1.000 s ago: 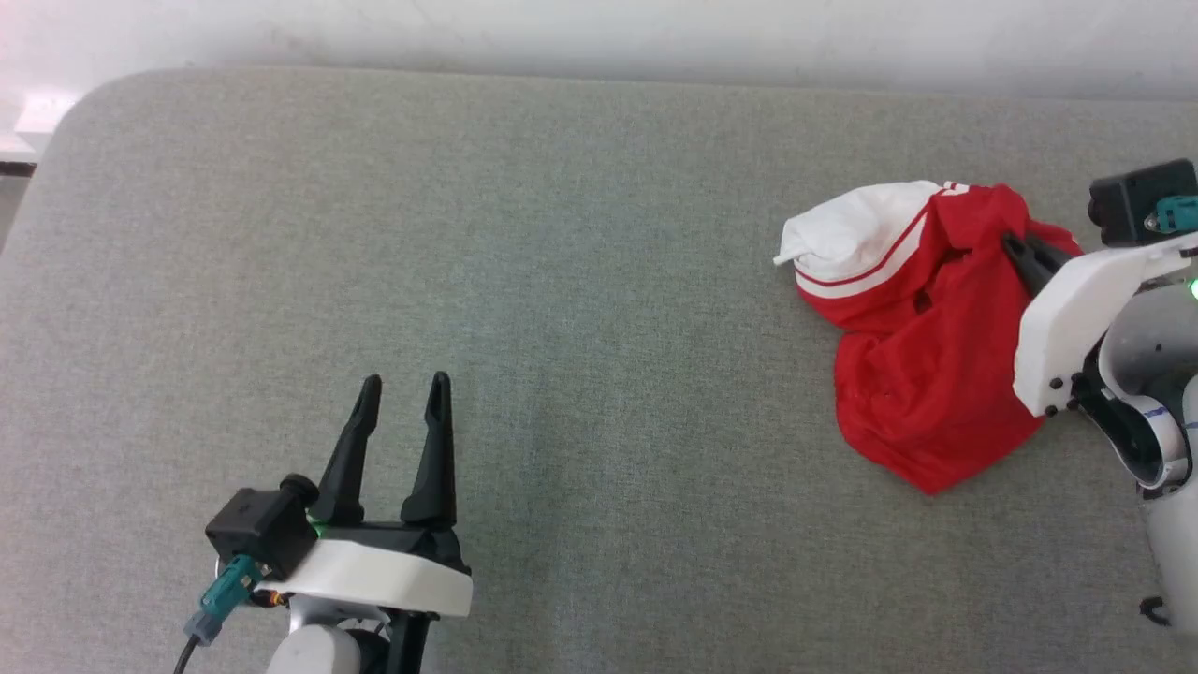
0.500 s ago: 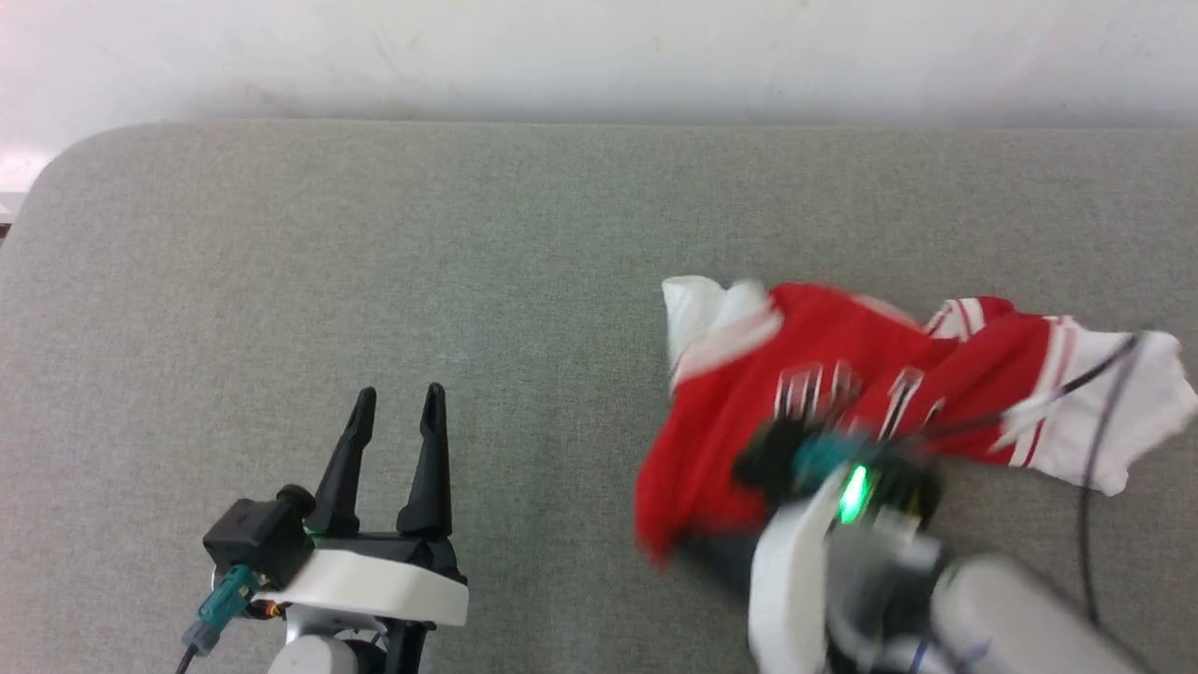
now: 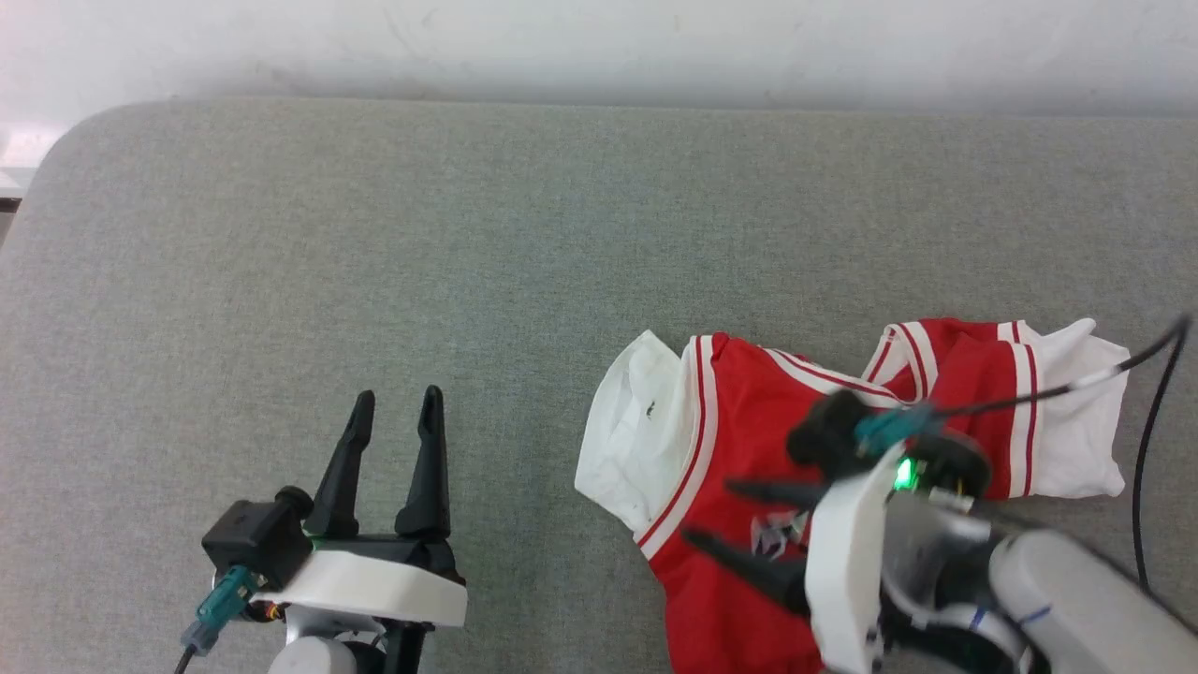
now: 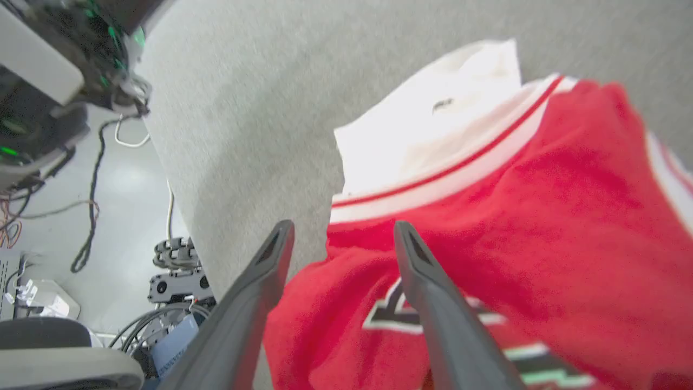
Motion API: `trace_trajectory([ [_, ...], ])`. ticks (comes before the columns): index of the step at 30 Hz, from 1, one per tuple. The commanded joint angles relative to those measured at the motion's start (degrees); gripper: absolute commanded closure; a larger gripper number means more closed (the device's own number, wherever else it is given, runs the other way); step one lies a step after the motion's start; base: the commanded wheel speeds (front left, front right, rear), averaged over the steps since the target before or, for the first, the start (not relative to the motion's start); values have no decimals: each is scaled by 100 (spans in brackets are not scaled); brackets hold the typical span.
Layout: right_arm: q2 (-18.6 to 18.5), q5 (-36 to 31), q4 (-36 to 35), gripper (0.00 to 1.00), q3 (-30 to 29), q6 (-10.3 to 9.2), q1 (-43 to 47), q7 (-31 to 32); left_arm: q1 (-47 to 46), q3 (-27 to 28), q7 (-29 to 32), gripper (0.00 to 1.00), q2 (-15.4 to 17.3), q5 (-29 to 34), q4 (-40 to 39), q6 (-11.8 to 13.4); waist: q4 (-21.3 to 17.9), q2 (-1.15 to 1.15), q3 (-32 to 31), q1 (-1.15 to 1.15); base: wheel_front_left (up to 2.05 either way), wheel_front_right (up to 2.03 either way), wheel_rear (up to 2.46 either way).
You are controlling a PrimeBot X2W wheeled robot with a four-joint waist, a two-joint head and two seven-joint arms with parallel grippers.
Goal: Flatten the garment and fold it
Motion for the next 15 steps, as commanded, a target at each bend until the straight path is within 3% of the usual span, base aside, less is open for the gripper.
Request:
trace_trajectory([
  [1, 82, 18, -52, 0, -148, -4, -135, -127, 24, -5, -26, 0, -9, -34, 18, 35, -3, 0, -21, 0, 0, 0, 0],
  [4, 215, -274, -5, 0, -692, -4, -323, -506, 23, -35, -26, 0, -9, -46, 6, 54, 1, 0, -32, 0, 0, 0, 0],
  [7, 279, -1017, 258, 0, -1234, -4, -407, -777, 10, -69, -26, 0, -9, -48, -21, 56, 28, 0, 6, 0, 0, 0, 0],
  [15, 421, -2277, 1058, 0, -1902, -4, -180, -729, -75, -157, -26, 0, -9, -61, -26, 34, 159, 0, 187, 0, 0, 0, 0],
])
